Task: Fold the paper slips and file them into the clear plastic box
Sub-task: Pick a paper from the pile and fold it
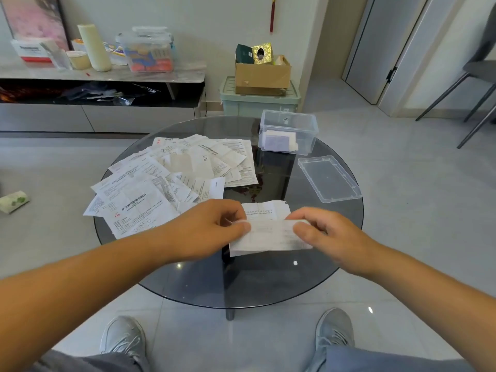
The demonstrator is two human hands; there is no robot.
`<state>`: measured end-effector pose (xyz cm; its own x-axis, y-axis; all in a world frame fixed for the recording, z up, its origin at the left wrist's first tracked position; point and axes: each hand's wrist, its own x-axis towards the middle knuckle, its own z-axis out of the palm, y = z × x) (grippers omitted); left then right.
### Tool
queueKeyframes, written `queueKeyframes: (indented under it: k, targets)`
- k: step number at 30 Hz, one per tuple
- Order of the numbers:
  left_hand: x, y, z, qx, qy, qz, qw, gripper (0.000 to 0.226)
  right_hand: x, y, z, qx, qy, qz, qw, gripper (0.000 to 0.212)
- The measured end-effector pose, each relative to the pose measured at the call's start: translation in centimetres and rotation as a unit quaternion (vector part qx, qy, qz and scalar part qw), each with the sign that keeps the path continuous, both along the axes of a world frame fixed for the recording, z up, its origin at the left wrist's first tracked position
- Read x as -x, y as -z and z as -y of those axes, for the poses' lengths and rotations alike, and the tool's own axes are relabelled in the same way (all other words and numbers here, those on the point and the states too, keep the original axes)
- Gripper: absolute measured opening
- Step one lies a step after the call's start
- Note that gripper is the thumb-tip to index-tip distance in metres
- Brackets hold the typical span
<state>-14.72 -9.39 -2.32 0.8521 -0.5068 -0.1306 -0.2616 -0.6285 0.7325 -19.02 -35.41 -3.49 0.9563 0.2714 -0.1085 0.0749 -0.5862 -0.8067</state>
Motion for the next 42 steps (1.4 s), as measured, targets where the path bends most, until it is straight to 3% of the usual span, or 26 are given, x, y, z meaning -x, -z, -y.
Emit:
queueKeyframes:
  k: [2,9,12,14,17,20,22,25,29,36,42]
  targets:
    - [-0.5,0.2,0.4,-0.010,-0.033,0.027,0.999,0.021,-0.9,0.0,-0.6,0.020,0.043,0.007,0.999,0.027]
    - [-2.3,0.5,2.7,-0.085,-0.071,0.109,0.988,0.016,-3.8,0.8,-1.3,-0.009,0.127,0.011,0.992,0.059]
    - [-2.7,0.7,2.8,-0.097,-0.082,0.107,0.986,0.018,-4.6,1.5,-1.8,0.051,0.118,0.040,0.991,0.063]
    - [-2.8,0.8,2.8,-0.118,-0.076,0.126,0.982,0.035,-5.0,1.8,-2.2,0.094,0.110,0.061,0.988,0.063]
    - [-2.6,1.6,2.7,-0.198,-0.031,0.237,0.951,0.056,-5.3,2.5,-2.4,0.204,0.090,0.121,0.967,0.061]
    - [-2.3,2.0,2.4,-0.222,0.059,0.321,0.919,0.045,-5.3,3.5,-2.5,0.265,0.061,0.165,0.948,0.052]
    - [-2.0,2.2,2.1,-0.223,0.110,0.283,0.927,0.042,-5.3,3.7,-2.5,0.247,0.071,0.182,0.949,0.047]
    - [-2.0,2.5,1.8,-0.229,0.114,0.232,0.939,0.043,-5.2,3.5,-2.3,0.192,0.089,0.193,0.958,0.056]
    - [-2.0,2.2,2.1,-0.241,0.105,0.208,0.942,0.044,-4.3,3.3,-1.8,0.230,-0.028,0.233,0.944,0.056]
    - [-3.8,1.0,3.5,-0.242,0.099,0.172,0.950,0.033,-4.1,3.2,-0.8,0.260,-0.094,0.180,0.944,0.051]
    - [-6.0,-0.2,5.5,-0.254,0.073,0.089,0.960,0.050,-4.1,2.8,-0.2,0.254,-0.107,0.121,0.954,0.045]
